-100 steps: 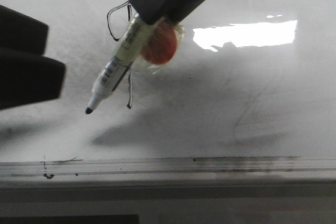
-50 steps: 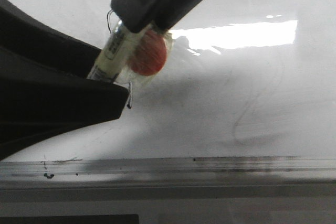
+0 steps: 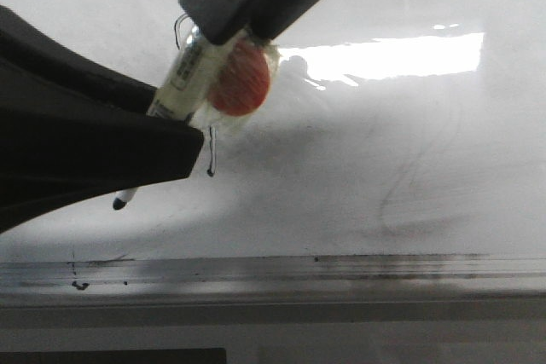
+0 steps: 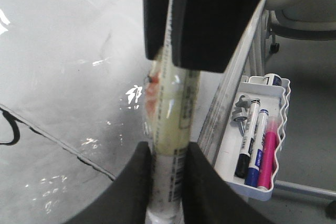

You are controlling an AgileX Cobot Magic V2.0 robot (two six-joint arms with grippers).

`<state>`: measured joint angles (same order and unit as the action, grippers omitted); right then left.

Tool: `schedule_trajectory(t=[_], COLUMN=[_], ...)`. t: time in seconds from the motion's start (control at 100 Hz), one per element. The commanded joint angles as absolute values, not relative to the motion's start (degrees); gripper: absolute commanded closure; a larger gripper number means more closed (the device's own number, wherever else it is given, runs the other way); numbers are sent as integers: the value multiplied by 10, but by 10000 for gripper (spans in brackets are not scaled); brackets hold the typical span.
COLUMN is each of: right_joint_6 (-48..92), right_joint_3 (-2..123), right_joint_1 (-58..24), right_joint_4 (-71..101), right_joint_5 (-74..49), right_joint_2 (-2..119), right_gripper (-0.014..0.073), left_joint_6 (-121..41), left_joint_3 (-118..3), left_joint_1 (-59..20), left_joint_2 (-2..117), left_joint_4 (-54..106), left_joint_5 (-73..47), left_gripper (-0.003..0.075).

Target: Write number 9 on whiteboard

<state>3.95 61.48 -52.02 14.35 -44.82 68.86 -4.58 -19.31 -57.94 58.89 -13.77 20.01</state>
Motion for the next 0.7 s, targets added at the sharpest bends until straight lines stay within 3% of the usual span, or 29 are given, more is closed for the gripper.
schedule_trajectory(t=[0.0, 0.06, 0.12, 0.34, 0.69], right_joint_6=[40, 40, 40, 40, 40], right_joint_3=[634, 634, 634, 634, 634], right_joint_1=[-520, -520, -520, -520, -520], right_joint_4=[159, 159, 159, 159, 160], right_joint_5=[-423, -416, -415, -406, -407], right_joint_2=[678, 678, 673, 647, 633], right_gripper=[358, 237, 183, 199, 199], left_joint_6=[-30, -29, -29, -36, -37], left_joint_3=[-212, -212, -212, -212, -212], left_joint_1=[-580, -580, -580, -560, -520], left_joint_2=[583, 581, 575, 548, 549], left_joint_4=[-101, -59, 32, 387, 427], left_joint_5=[245, 238, 223, 172, 140], left_gripper=[741, 741, 741, 741, 741])
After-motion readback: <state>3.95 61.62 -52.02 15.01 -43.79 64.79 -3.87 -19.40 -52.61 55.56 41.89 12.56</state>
